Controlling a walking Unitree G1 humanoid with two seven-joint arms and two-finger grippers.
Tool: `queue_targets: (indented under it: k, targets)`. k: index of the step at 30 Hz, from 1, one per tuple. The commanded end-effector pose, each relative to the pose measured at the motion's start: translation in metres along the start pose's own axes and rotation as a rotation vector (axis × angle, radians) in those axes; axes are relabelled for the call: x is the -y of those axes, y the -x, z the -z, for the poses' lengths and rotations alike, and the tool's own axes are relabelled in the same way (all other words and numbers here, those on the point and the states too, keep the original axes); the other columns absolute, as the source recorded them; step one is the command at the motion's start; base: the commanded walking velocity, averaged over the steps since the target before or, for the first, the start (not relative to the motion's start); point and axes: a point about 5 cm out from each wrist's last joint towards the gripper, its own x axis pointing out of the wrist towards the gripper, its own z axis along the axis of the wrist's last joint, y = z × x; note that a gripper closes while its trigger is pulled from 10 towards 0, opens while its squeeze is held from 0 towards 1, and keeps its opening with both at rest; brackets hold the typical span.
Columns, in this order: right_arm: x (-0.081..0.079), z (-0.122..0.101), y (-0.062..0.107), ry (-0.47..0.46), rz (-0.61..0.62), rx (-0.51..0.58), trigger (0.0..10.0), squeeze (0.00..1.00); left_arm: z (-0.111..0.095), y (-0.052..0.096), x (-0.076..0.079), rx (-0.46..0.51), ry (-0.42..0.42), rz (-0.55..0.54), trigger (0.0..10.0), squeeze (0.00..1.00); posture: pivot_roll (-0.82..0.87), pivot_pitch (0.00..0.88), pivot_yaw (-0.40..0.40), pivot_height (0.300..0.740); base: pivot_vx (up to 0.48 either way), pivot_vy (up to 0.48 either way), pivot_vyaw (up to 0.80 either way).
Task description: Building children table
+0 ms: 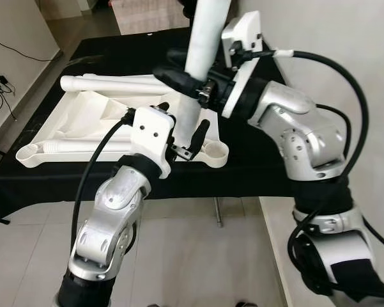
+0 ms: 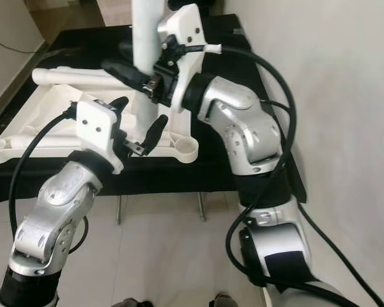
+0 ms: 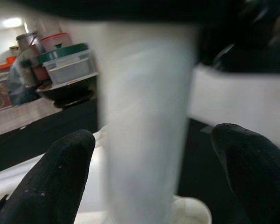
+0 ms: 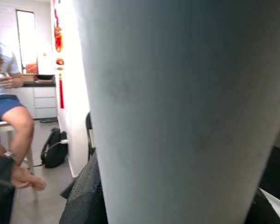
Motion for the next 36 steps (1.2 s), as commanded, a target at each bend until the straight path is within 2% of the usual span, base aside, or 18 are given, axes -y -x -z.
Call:
queue_targets:
  k: [1,6,7,13,22,28,29,31,32,33,36]
  targets:
    - [-0.008,0.0,-0.004,0.001,-0.036,0.002,10.0,0.0,0.002,-0.001,0.001,-0.003,-0.001,0.008,10.0,0.0,-0.09,0.09,0.091,0.74,0.0,0.0,0.0]
    - [-0.012,0.002,-0.004,-0.012,-0.05,-0.004,10.0,0.0,0.006,0.0,-0.003,-0.025,-0.027,-0.03,10.0,0.0,-0.08,0.083,0.09,0.74,0.0,0.0,0.0]
    - [-0.013,0.003,-0.004,-0.013,-0.049,-0.005,10.0,0.0,0.008,0.0,-0.004,-0.033,-0.03,-0.041,0.0,0.0,-0.08,0.081,0.086,0.74,0.0,0.0,0.0]
    - [-0.012,0.005,-0.004,-0.01,-0.033,-0.013,10.0,0.0,0.01,0.002,-0.008,-0.046,-0.041,-0.064,0.0,0.0,-0.08,0.077,0.083,0.74,0.0,0.0,0.0]
    - [-0.009,0.011,-0.003,-0.014,0.004,-0.056,10.0,0.0,0.012,0.004,-0.022,-0.059,-0.069,-0.122,0.0,0.0,-0.08,0.08,0.081,0.74,0.0,0.0,0.0]
    - [-0.009,0.016,0.0,-0.03,-0.011,-0.082,10.0,0.0,0.01,0.004,-0.022,-0.043,-0.063,-0.095,0.0,0.0,-0.08,0.083,0.08,0.74,0.0,0.0,0.0]
    - [-0.01,0.019,0.002,-0.035,-0.029,-0.095,10.0,1.0,0.007,0.005,-0.019,-0.028,-0.053,-0.05,0.0,0.0,-0.07,0.082,0.079,0.74,0.0,0.0,0.0]
    - [-0.01,0.019,0.002,-0.035,-0.029,-0.095,10.0,1.0,0.007,0.005,-0.019,-0.028,-0.053,-0.05,0.0,0.0,-0.07,0.082,0.079,0.74,0.0,0.0,0.0]
    - [-0.013,0.025,0.005,-0.043,-0.074,-0.122,10.0,0.82,0.003,0.008,-0.013,-0.006,-0.028,0.061,0.0,0.0,-0.07,0.082,0.079,0.74,0.0,0.0,0.0]
    - [-0.015,0.028,0.007,-0.041,-0.103,-0.139,10.0,0.38,0.001,0.01,-0.009,0.002,-0.017,0.116,0.0,0.0,-0.07,0.081,0.08,0.74,0.0,0.0,0.0]
    - [-0.017,0.03,0.008,-0.04,-0.123,-0.15,10.0,0.38,0.0,0.011,-0.007,0.006,-0.011,0.149,0.0,0.0,-0.07,0.082,0.079,0.74,0.0,0.0,0.0]
